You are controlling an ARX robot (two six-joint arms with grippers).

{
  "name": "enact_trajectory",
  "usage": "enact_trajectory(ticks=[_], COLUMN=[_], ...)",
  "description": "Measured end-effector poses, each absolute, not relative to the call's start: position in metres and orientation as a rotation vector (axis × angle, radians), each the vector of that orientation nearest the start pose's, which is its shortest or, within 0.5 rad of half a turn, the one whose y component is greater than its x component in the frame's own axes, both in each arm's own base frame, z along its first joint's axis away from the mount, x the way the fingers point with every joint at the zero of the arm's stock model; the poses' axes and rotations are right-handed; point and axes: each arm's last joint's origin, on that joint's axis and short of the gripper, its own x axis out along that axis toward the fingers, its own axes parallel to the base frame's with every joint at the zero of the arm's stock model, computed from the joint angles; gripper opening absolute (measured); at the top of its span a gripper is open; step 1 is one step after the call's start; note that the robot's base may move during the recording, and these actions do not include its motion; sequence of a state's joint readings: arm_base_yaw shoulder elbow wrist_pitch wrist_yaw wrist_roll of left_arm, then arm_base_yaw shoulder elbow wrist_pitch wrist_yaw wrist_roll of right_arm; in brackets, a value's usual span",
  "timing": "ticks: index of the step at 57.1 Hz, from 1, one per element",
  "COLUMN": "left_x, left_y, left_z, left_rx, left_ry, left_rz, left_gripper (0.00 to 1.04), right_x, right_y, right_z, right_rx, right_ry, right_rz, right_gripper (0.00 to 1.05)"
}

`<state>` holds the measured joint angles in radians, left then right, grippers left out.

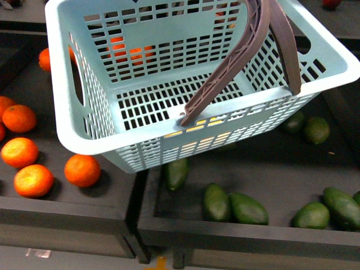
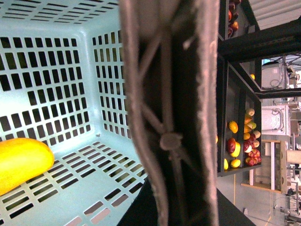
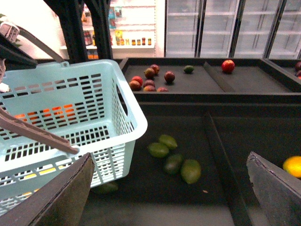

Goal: Pick mango and avocado into basket

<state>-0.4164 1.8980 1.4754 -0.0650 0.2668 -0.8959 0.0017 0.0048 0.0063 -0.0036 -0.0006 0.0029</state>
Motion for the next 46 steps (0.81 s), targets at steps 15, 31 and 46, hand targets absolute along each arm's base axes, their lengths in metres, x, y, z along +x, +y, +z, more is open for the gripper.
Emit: enact_trajectory(ticks=[15, 31, 46], left_x=[0.397, 0.4, 0.4], left_y=[-0.184, -0.177, -0.178], left_z=[0.263, 0.263, 0.263], left_rx=[-0.807, -0.81, -0.805], left_ry=[0.759, 0.749, 0.744], left_rz=[-0.4, -0.379, -0.373], left_gripper=[0.06, 0.06, 0.06], right_x=[0.098, 0.098, 0.11], right_y=[0.0, 0.0, -0.007], right_z=[0.165, 0.165, 0.162], right_rx=[0.003, 0.002, 0.044], right_ry=[0.001, 0.001, 0.48], right_rz=[0.002, 0.006, -0.294], right_gripper=[0.97, 0.97, 0.97])
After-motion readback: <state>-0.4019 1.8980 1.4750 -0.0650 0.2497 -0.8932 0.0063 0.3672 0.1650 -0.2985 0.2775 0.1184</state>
